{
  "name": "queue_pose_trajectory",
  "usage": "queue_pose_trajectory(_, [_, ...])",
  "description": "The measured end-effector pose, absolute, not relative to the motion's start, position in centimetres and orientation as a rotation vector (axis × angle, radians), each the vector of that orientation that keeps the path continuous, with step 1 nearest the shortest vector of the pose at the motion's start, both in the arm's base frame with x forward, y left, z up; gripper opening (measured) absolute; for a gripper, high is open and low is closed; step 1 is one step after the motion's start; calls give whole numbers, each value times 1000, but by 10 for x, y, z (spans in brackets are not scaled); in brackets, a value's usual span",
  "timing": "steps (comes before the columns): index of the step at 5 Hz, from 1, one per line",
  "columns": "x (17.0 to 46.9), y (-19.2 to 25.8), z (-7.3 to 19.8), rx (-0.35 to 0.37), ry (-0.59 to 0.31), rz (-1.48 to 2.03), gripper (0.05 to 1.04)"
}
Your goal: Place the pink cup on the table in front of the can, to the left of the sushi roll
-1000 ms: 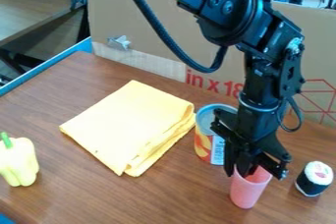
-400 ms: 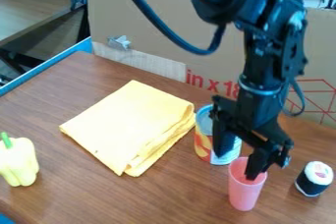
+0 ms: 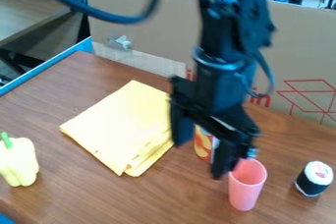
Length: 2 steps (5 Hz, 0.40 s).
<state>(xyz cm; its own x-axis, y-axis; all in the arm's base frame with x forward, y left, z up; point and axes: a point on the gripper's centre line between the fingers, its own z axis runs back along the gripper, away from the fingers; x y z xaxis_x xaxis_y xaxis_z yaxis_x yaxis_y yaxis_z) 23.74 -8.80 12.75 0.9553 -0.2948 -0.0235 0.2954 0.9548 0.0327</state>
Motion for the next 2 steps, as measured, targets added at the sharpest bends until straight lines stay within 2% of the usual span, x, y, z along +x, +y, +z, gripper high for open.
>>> queue_pose_trajectory(1, [190, -48, 156, 49, 15, -257, 1001])
queue_pose_trajectory(2, [176, -22, 159, 50, 55, -246, 1001])
